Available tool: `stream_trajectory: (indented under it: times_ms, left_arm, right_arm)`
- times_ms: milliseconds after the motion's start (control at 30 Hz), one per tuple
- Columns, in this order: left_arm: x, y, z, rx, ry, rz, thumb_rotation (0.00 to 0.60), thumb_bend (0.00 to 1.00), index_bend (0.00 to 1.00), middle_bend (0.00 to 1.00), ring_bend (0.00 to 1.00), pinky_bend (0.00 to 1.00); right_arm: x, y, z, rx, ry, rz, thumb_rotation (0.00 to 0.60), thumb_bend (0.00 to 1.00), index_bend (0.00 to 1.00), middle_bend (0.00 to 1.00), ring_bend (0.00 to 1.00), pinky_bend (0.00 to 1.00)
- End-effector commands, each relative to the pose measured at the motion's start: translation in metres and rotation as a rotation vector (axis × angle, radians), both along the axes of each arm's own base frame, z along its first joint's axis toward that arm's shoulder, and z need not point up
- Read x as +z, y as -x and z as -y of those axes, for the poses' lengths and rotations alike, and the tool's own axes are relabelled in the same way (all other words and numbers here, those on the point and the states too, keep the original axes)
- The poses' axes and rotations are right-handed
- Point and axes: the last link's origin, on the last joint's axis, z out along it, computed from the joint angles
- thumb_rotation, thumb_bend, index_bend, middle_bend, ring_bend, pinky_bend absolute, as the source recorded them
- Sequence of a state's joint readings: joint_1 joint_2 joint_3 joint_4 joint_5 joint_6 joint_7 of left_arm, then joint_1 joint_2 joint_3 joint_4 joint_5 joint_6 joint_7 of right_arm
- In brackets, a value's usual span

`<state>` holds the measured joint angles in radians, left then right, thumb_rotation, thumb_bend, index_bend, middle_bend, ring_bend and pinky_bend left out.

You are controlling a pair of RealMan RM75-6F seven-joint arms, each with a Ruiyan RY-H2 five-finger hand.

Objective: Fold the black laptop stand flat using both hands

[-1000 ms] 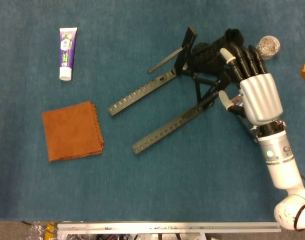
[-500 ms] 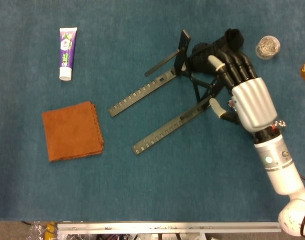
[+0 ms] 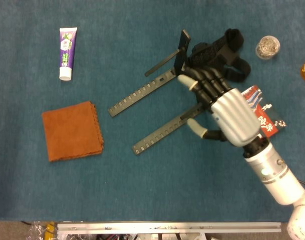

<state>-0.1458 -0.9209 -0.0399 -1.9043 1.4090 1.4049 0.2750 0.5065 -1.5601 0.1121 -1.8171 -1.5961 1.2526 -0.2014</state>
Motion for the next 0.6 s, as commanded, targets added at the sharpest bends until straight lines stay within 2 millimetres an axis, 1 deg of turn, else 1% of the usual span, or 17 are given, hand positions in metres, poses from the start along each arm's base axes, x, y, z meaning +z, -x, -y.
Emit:
stream_trajectory:
  times_ms: [33,167,267,500,600]
  left_arm:
    - [-0.001,0.000,0.000,0.001,0.002,0.000,0.600,0.28,0.00,0.00,0.00,0.00]
    - [-0.002,0.000,0.000,0.005,0.004,-0.002,0.600,0.28,0.00,0.00,0.00,0.00]
    - [-0.002,0.001,-0.001,0.008,0.004,-0.004,0.600,0.28,0.00,0.00,0.00,0.00]
    - [-0.004,0.003,-0.001,0.020,0.010,-0.003,0.600,0.28,0.00,0.00,0.00,0.00]
    - [-0.004,0.004,-0.002,0.021,0.012,-0.006,0.600,0.28,0.00,0.00,0.00,0.00]
  right_arm:
    - [-0.005,-0.005,0.000,0.024,-0.094,-0.001,0.600,0.31,0.00,0.00,0.00,0.01]
    - [-0.015,-0.004,0.004,0.029,-0.180,-0.016,0.600,0.31,0.00,0.01,0.00,0.02]
    - [-0.025,-0.001,0.006,0.012,-0.237,-0.024,0.600,0.32,0.00,0.03,0.00,0.04]
    - [-0.054,0.018,0.004,-0.039,-0.321,-0.065,0.600,0.32,0.00,0.04,0.00,0.05]
    - [-0.063,0.027,0.004,-0.058,-0.331,-0.084,0.600,0.32,0.00,0.04,0.00,0.05]
